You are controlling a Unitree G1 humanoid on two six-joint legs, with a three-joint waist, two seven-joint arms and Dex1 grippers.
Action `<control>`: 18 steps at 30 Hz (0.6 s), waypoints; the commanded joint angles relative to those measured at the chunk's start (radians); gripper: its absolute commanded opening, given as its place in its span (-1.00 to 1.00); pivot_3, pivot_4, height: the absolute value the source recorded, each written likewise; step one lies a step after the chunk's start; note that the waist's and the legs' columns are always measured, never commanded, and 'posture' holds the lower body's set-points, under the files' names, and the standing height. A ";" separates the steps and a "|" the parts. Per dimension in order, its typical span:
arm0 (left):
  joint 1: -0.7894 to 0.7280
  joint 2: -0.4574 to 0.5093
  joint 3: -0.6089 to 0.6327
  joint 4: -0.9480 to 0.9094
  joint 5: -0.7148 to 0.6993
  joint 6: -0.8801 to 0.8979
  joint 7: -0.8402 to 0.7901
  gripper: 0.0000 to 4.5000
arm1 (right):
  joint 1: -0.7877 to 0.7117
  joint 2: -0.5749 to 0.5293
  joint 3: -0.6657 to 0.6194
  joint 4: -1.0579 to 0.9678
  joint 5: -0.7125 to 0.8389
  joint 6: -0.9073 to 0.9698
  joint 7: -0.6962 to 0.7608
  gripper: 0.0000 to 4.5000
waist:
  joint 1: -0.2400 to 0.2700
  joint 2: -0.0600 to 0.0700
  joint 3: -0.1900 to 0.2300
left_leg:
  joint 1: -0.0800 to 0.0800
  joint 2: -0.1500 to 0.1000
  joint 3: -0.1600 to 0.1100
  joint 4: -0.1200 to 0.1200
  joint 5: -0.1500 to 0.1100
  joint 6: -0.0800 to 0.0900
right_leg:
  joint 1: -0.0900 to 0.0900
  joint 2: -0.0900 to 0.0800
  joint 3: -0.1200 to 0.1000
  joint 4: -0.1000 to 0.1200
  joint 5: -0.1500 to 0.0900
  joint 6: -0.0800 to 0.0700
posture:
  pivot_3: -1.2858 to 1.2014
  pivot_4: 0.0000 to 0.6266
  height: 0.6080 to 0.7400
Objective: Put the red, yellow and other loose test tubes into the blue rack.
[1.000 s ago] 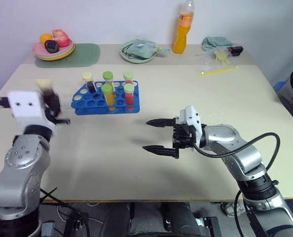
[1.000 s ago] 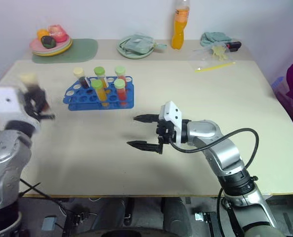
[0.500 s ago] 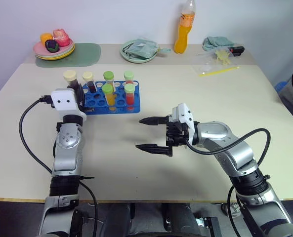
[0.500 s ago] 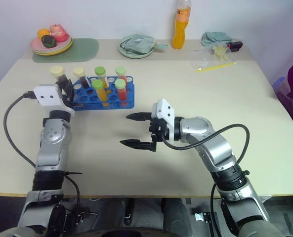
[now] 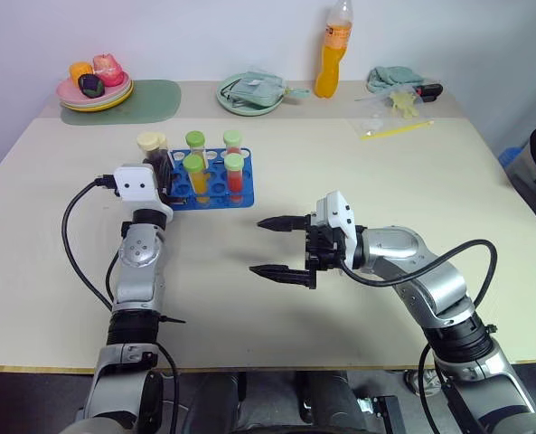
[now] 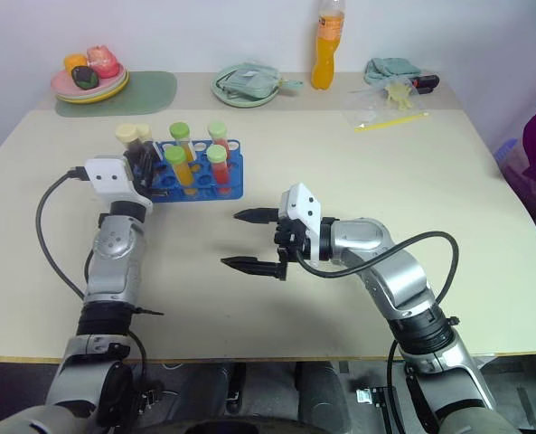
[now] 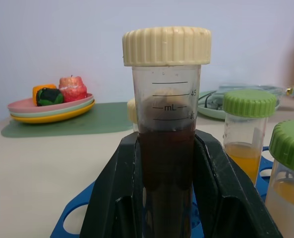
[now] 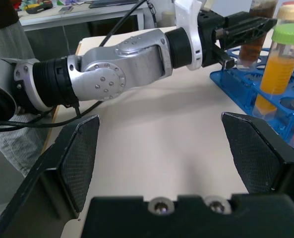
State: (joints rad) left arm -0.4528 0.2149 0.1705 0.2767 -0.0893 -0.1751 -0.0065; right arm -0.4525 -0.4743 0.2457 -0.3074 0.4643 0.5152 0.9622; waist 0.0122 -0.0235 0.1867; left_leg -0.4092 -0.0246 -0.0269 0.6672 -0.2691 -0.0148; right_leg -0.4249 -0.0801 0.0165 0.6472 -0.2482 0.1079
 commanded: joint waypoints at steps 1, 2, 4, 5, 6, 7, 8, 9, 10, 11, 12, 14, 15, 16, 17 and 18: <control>-0.008 -0.003 -0.002 -0.001 0.016 -0.020 0.005 -0.59 | 0.001 -0.006 -0.026 -0.044 0.014 -0.005 -0.003 0.93 | -0.001 0.000 0.000 | 0.000 0.000 0.000 0.000 0.000 0.000 | 0.000 0.000 0.000 0.000 0.000 0.000 | 0.03 -0.52 0.83; -0.003 -0.004 0.000 -0.004 0.017 -0.020 0.008 -0.59 | 0.002 -0.007 -0.026 -0.046 0.014 -0.004 -0.004 0.93 | 0.000 0.000 0.000 | 0.000 0.000 0.000 0.000 0.000 0.000 | 0.000 0.000 0.000 0.000 0.000 0.000 | 0.03 -0.52 0.83; 0.011 -0.004 0.004 -0.015 0.020 -0.020 0.012 -0.59 | 0.003 -0.010 -0.027 -0.047 0.015 -0.004 -0.004 0.93 | -0.001 0.000 0.000 | 0.000 0.000 0.000 0.000 0.000 0.000 | 0.000 0.000 0.000 0.000 0.000 0.000 | 0.03 -0.52 0.83; 0.019 -0.004 0.007 -0.023 0.020 -0.018 0.014 -0.59 | 0.004 -0.011 -0.028 -0.047 0.016 -0.003 -0.004 0.93 | -0.001 0.000 0.000 | 0.000 0.000 0.000 0.000 0.000 0.000 | 0.000 0.000 0.000 0.000 0.000 0.000 | 0.03 -0.52 0.83; 0.030 -0.004 0.010 -0.035 0.017 -0.014 0.014 -0.59 | 0.004 -0.012 -0.027 -0.047 0.016 -0.004 -0.005 0.93 | -0.001 0.000 0.000 | 0.000 0.000 0.000 0.000 0.000 0.000 | 0.000 0.000 0.000 0.000 0.000 0.000 | 0.03 -0.52 0.83; 0.040 -0.004 0.013 -0.048 0.014 -0.010 0.014 -0.59 | 0.004 -0.012 -0.028 -0.047 0.016 -0.003 -0.005 0.93 | -0.001 0.000 0.000 | 0.000 0.000 0.000 0.000 0.000 0.000 | 0.000 0.000 0.000 0.000 0.000 0.000 | 0.03 -0.52 0.83; 0.049 -0.003 0.014 -0.057 0.014 -0.008 0.014 -0.59 | 0.004 -0.013 -0.027 -0.047 0.016 -0.003 -0.005 0.93 | -0.001 0.000 0.000 | 0.000 0.000 0.000 0.000 0.000 0.000 | 0.000 0.000 0.000 0.000 0.000 0.000 | 0.03 -0.52 0.83; 0.054 -0.003 0.015 -0.064 0.013 -0.006 0.013 -0.59 | 0.004 -0.014 -0.027 -0.047 0.017 -0.003 -0.005 0.93 | -0.001 0.000 0.000 | 0.000 0.000 0.000 0.000 0.000 0.000 | 0.000 0.000 0.000 0.000 0.000 0.000 | 0.03 -0.52 0.83; 0.064 -0.002 0.017 -0.076 0.011 -0.002 0.012 -0.59 | 0.004 -0.014 -0.027 -0.046 0.017 -0.004 -0.005 0.93 | -0.001 0.000 0.000 | 0.000 0.000 0.000 0.000 0.000 0.000 | 0.000 0.000 0.000 0.000 0.000 0.000 | 0.03 -0.52 0.83; 0.075 -0.002 0.017 -0.086 0.009 0.001 0.009 -0.59 | 0.004 -0.014 -0.026 -0.045 0.016 -0.004 -0.005 0.93 | -0.001 0.000 0.000 | 0.000 0.000 0.000 0.000 0.000 0.000 | 0.000 0.000 0.000 0.000 0.000 0.000 | 0.03 -0.52 0.83; 0.084 -0.001 0.018 -0.093 0.006 0.005 0.006 -0.59 | 0.004 -0.013 -0.025 -0.044 0.016 -0.005 -0.004 0.93 | -0.001 0.000 0.000 | 0.000 0.000 0.000 0.000 0.000 0.000 | 0.000 0.000 0.000 0.000 0.000 0.000 | 0.03 -0.52 0.83; 0.092 0.001 0.018 -0.095 0.008 0.009 0.005 -0.59 | 0.003 -0.013 -0.024 -0.042 0.016 -0.007 -0.003 0.93 | -0.001 0.000 0.000 | 0.000 0.000 0.000 0.000 0.000 0.000 | 0.000 0.000 0.000 0.000 0.000 0.000 | 0.03 -0.52 0.83; 0.091 0.002 0.018 -0.091 0.010 0.008 0.005 -0.59 | 0.003 -0.012 -0.024 -0.041 0.016 -0.007 -0.003 0.93 | -0.001 0.000 0.000 | 0.000 0.000 0.000 0.000 0.000 0.000 | 0.000 0.000 0.000 0.000 0.000 0.000 | 0.03 -0.52 0.83; 0.090 0.002 0.018 -0.088 0.012 0.008 0.007 -0.59 | 0.003 -0.012 -0.023 -0.041 0.016 -0.008 -0.002 0.93 | -0.001 0.000 0.000 | 0.000 0.000 0.000 0.000 0.000 0.000 | 0.000 0.000 0.000 0.000 0.000 0.000 | 0.03 -0.52 0.83; 0.086 0.003 0.018 -0.082 0.014 0.006 0.008 -0.59 | 0.002 -0.012 -0.023 -0.041 0.015 -0.008 -0.002 0.93 | -0.001 0.000 0.000 | 0.000 0.000 0.000 0.000 0.000 0.000 | 0.000 0.000 0.000 0.000 0.000 0.000 | 0.03 -0.52 0.83; 0.081 0.005 0.019 -0.073 0.017 0.003 0.009 -0.59 | 0.002 -0.012 -0.023 -0.040 0.015 -0.008 -0.002 0.93 | -0.001 0.000 0.000 | 0.000 0.000 0.000 0.000 0.000 0.000 | 0.000 0.000 0.000 0.000 0.000 0.000 | 0.03 -0.52 0.83</control>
State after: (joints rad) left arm -0.3740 0.2137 0.1752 0.1940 -0.0766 -0.1797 0.0000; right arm -0.4484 -0.4856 0.2448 -0.3096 0.4657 0.5168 0.9583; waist 0.0110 -0.0235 0.1867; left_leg -0.4088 -0.0242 -0.0269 0.6670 -0.2691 -0.0149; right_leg -0.4249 -0.0800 0.0166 0.6472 -0.2482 0.1079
